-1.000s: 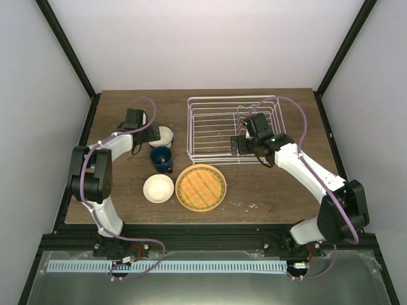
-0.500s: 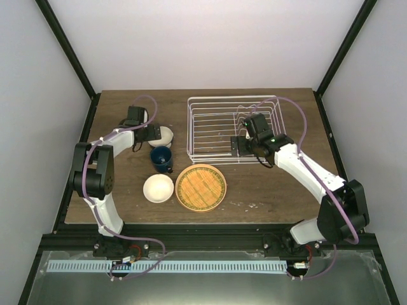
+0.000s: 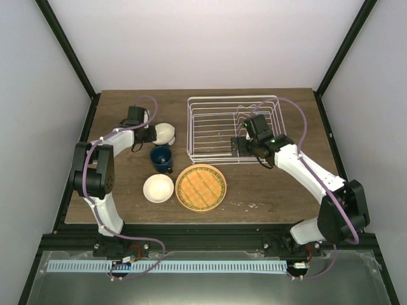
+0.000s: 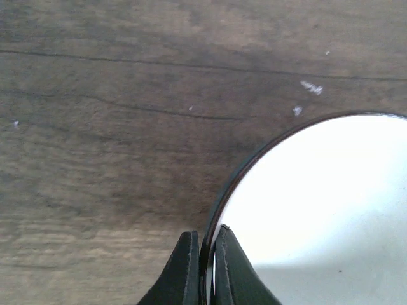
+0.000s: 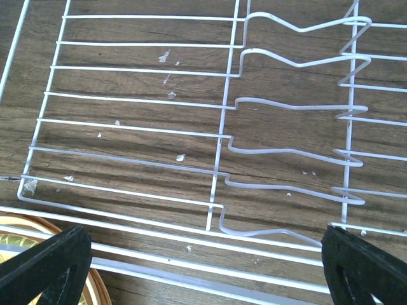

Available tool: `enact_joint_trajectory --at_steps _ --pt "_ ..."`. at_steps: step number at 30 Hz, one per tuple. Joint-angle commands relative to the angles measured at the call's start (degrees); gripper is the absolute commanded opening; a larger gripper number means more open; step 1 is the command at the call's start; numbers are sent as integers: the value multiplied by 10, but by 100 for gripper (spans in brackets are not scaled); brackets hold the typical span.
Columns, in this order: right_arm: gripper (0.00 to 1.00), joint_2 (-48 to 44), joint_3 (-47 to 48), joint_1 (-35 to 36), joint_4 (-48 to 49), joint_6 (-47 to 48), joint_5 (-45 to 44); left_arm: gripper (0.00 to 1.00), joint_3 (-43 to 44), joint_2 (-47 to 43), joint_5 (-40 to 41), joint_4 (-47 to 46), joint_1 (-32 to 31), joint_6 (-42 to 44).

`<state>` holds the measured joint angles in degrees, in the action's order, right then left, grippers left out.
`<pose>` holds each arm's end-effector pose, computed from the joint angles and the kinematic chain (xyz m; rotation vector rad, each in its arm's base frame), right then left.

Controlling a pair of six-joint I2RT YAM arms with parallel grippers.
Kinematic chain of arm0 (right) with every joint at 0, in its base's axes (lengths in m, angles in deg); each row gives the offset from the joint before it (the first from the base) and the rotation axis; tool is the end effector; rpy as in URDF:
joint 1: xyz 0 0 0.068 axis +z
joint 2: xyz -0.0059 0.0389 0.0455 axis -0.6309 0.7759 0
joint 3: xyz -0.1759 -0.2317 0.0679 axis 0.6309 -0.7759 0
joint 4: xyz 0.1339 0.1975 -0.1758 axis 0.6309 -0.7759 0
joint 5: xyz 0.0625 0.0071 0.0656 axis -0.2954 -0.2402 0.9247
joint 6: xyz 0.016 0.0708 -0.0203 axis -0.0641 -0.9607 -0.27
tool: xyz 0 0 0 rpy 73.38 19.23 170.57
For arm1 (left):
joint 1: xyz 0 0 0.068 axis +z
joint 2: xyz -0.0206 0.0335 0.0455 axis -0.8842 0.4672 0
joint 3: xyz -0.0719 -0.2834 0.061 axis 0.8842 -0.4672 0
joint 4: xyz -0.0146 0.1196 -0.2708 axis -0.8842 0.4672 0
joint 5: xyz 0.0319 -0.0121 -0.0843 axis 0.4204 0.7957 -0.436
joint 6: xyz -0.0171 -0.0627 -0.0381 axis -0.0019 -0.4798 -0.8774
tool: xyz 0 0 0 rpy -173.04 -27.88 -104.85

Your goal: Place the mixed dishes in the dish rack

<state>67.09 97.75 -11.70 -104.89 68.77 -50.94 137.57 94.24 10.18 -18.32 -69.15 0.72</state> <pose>0.3079 0.1521 0.2577 -0.1706 2.4740 0.2046 0.4365 -0.0567 0.1518 -0.0701 2.5243 -0.1862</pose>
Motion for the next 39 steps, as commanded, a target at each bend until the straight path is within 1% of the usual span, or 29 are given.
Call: enact_joint_trajectory --at_steps 1,8,12,15,19,23,31,34,39 --pt "100 -20 -7 6 4 -4 -12 0 13 9 -22 3 3 -2" --pt "100 -14 -16 5 18 -5 -3 0 -10 -20 -37 -12 3 -2" --pt "100 -10 -31 5 55 -6 33 0 -20 -55 -49 -27 3 0" --pt "100 -12 -51 5 108 -12 90 0 -27 -80 -65 -49 5 -5" --pt "100 -24 -87 5 198 -29 177 0 -21 -96 -107 -63 17 -21" --pt "100 -35 -126 7 296 -48 243 0 -21 -112 -114 -68 18 -24" --pt "100 -32 -173 9 443 -95 322 0 -56 -173 -184 -102 17 -55" --pt "100 -18 -173 16 488 -114 341 0 -73 -197 -199 -106 10 -62" --pt "100 24 -152 39 548 -141 365 0 -98 -233 -200 -107 -15 -67"
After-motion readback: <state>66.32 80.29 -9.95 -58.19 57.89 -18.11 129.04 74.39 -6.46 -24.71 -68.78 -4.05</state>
